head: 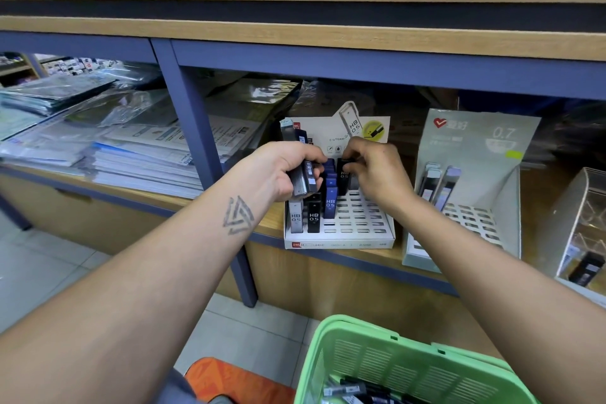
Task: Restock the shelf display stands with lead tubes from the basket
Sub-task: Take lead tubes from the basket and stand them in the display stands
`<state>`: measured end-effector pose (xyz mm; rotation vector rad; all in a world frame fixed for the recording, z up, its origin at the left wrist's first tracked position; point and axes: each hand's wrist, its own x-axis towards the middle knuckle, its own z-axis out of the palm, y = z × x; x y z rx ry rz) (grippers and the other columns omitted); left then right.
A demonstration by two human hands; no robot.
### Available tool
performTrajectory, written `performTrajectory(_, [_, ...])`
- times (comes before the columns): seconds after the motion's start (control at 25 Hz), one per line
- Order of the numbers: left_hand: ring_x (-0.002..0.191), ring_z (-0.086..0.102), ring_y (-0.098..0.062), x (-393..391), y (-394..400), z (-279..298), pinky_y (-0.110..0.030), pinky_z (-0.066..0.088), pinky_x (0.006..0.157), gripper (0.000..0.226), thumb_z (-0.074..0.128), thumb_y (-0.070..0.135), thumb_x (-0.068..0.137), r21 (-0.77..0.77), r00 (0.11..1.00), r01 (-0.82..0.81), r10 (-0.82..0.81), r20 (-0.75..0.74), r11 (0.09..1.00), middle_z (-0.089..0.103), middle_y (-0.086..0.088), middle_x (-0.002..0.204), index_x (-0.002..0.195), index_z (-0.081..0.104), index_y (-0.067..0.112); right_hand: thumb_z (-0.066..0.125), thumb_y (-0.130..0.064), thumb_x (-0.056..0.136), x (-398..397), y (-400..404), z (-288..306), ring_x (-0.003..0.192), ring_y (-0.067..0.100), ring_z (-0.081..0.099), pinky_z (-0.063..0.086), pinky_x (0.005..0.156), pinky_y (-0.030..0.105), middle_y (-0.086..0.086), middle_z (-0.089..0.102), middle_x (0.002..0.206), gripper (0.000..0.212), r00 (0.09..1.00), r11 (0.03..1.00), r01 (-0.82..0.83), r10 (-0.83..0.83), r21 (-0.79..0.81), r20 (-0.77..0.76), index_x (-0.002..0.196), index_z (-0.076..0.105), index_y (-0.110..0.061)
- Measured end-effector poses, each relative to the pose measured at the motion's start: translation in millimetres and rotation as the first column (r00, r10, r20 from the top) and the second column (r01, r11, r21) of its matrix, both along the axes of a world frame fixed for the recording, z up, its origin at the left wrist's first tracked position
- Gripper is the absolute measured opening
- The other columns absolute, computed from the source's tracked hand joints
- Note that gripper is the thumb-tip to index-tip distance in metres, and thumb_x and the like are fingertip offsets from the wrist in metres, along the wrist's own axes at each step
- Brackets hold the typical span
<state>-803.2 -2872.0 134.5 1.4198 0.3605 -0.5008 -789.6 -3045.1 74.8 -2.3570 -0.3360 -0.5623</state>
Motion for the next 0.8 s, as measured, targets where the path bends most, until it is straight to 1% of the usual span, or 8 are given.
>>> performTrajectory(0.12, [0.042,0.053,-0.008,0.5,-1.1,-0.1,-0.022,0.054,0.048,0.012,0.065,0.003,0.090,-0.003,1.000,0.003,-0.003,0.000,1.000,0.060,-0.006,0.068,0.080,0.061,0.006,0.068,0.006,0.086,3.1,0.6,-2.0,0.086,-0.001,0.063,0.043,0.068,0.006,0.001,0.067,0.092,0.017,1.000,0.999,0.006,-0.007,-0.048,-0.011,0.089,0.071,-0.011])
performTrajectory(0.24, [0.043,0.053,-0.009,0.7,-1.4,-0.2,-0.021,0.054,0.048,0.014,0.065,0.004,0.091,-0.005,1.000,0.012,-0.012,0.006,1.000,0.058,-0.004,0.064,0.078,0.060,0.007,0.065,-0.005,0.091,2.4,1.3,-7.5,0.102,0.026,0.062,0.052,0.077,0.033,0.004,0.066,0.107,0.019,0.996,0.966,0.076,-0.065,-0.245,0.056,0.105,0.076,-0.013])
performTrajectory(0.44, [0.044,0.052,-0.009,-4.0,-3.9,3.5,-0.023,0.054,0.047,0.011,0.070,0.004,0.089,-0.016,0.997,0.068,-0.068,0.023,0.998,0.056,-0.002,0.055,0.081,0.063,0.007,0.058,-0.009,0.095,-12.8,0.4,9.7,0.111,0.026,0.059,0.052,0.089,0.037,0.004,0.060,0.124,0.032,0.998,0.959,0.033,-0.048,-0.282,-0.045,0.123,0.071,-0.017])
performTrajectory(0.48, [0.042,0.052,-0.008,-5.7,-5.7,4.1,-0.023,0.054,0.046,0.012,0.071,0.005,0.089,-0.018,0.994,0.105,-0.104,0.035,0.994,0.056,-0.001,0.054,0.080,0.063,0.007,0.057,-0.009,0.095,-17.3,0.9,15.5,0.110,0.024,0.061,0.052,0.092,0.035,0.004,0.063,0.124,0.033,0.997,0.981,0.029,-0.043,-0.194,-0.068,0.124,0.071,-0.018])
performTrajectory(0.56, [0.041,0.053,-0.008,-10.1,-10.2,4.9,-0.023,0.054,0.046,0.015,0.074,0.009,0.087,-0.008,0.982,0.181,-0.181,0.050,0.983,0.056,0.000,0.053,0.079,0.063,0.008,0.057,-0.007,0.096,-31.6,1.0,29.3,0.097,0.020,0.068,0.057,0.086,0.035,0.007,0.071,0.114,0.030,0.975,0.976,0.017,0.032,0.216,-0.222,0.120,0.071,-0.017])
performTrajectory(0.64, [0.042,0.054,-0.009,-16.7,-16.2,6.4,-0.023,0.054,0.047,0.015,0.077,0.014,0.085,0.007,0.963,0.263,-0.263,0.058,0.965,0.057,0.000,0.053,0.080,0.064,0.009,0.058,-0.005,0.096,-50.7,-2.7,39.6,0.079,0.019,0.069,0.057,0.064,0.031,0.009,0.073,0.098,0.021,0.904,0.806,0.048,0.215,0.590,-0.369,0.109,0.072,-0.013])
performTrajectory(0.72, [0.045,0.053,-0.009,-24.7,-22.6,8.0,-0.022,0.053,0.047,0.016,0.078,0.015,0.083,0.021,0.943,0.326,-0.326,0.062,0.945,0.056,0.000,0.054,0.080,0.064,0.010,0.059,-0.011,0.098,-63.8,-11.1,45.9,0.076,0.020,0.066,0.050,0.057,0.025,0.011,0.071,0.090,0.015,0.846,0.672,0.096,0.334,0.734,-0.416,0.104,0.073,-0.007])
performTrajectory(0.8, [0.048,0.052,-0.010,-31.4,-29.1,6.1,-0.023,0.053,0.048,0.017,0.079,0.013,0.083,0.059,0.931,0.356,-0.359,0.064,0.933,0.055,0.000,0.054,0.078,0.063,0.011,0.062,-0.024,0.098,-67.6,-19.6,46.9,0.076,0.018,0.064,0.046,0.058,0.025,0.010,0.070,0.089,0.021,0.812,0.616,0.113,0.395,0.780,-0.429,0.102,0.074,-0.008])
